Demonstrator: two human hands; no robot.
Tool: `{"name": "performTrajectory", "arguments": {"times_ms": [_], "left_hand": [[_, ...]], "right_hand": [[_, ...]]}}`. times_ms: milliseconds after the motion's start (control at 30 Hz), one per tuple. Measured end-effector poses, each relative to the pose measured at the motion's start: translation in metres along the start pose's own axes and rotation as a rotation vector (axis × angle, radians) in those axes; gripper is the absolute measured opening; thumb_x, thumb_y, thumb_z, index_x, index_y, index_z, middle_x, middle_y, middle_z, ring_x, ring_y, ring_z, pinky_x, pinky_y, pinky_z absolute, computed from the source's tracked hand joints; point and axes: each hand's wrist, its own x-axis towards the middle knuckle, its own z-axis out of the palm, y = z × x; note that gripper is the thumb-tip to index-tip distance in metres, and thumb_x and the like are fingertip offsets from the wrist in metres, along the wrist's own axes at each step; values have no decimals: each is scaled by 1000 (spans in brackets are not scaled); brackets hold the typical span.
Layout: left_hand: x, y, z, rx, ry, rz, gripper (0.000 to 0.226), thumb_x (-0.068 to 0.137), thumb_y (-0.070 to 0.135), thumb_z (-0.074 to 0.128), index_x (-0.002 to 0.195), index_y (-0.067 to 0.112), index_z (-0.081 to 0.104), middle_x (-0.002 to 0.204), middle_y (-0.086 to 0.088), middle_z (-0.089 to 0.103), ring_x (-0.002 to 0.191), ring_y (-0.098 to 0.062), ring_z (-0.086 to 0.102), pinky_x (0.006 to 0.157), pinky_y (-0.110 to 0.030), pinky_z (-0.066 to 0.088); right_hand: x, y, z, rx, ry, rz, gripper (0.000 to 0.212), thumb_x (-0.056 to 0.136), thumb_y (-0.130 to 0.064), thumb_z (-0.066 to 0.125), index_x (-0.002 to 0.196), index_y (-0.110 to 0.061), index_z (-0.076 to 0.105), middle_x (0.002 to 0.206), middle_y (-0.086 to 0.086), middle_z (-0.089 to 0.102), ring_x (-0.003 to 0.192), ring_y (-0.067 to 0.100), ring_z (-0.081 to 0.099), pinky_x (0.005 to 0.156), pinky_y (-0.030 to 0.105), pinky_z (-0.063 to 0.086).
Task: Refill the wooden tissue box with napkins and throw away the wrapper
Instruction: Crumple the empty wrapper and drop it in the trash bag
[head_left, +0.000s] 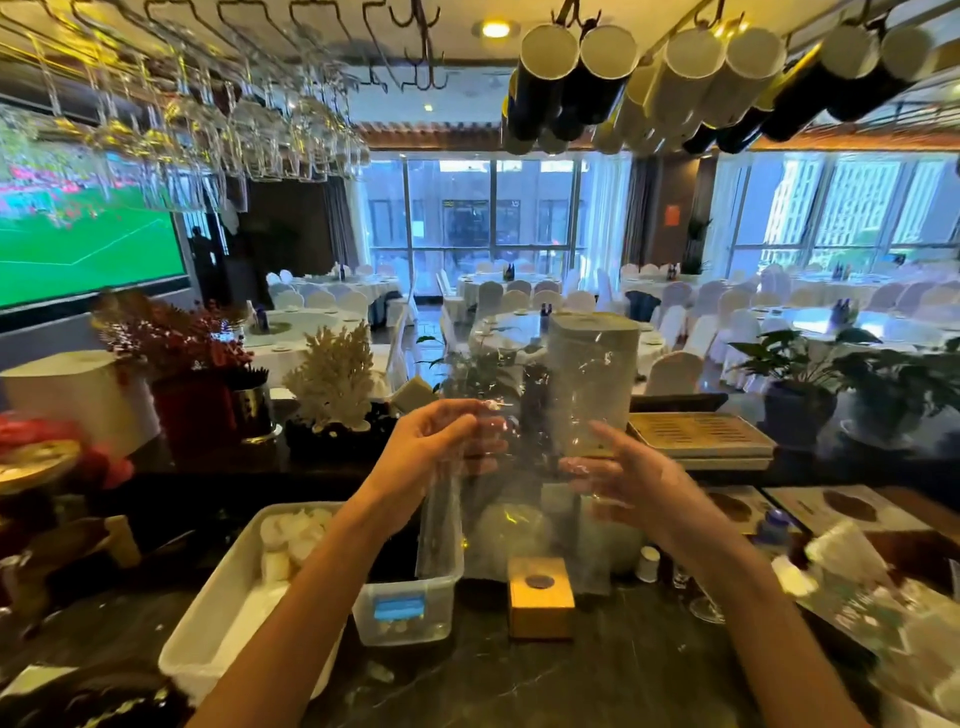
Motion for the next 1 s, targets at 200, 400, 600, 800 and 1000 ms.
{"name": "performTrajectory", "arguments": {"times_ms": [200,400,600,800,1000], "left_hand": [[-6,-13,-4,-92,-76,-140,34,95,13,56,126,0,56,122,-27,65,102,-39,69,78,-40,60],[-18,-15,-21,-2,-162,-202,37,95,22,55,128,6,58,126,-21,65,110,-40,66,84,-41,59],[-21,-11,-26,96,-75,-143,27,92,17,60,116,6,65,115,-19,71,101,-38,70,80,-41,61],[-26,-12,-26,153,-124,-10,31,93,14,57,123,15,65,117,-15,71,95,-37,73,73,-41,62],[-25,-15,-27,139,-59,203,55,87,-19,46,95,24,80,96,4,79,89,-10,74,75,-20,58]], "right_hand": [[5,21,-2,-3,93,-70,34,84,-26,72,117,-23,70,104,9,76,84,12,73,61,18,54],[8,19,-17,-1,70,-36,39,81,-31,72,118,-23,69,106,8,76,85,12,73,63,19,55],[12,12,-39,169,-225,43,51,85,-23,73,134,-18,58,123,14,68,95,16,70,72,25,56],[6,7,-42,68,-166,-74,40,84,-20,66,124,-21,67,116,11,72,95,16,70,70,24,57],[-1,-7,-32,-176,-85,-419,41,88,5,57,104,-26,76,107,-2,76,101,13,70,79,20,55]]}}
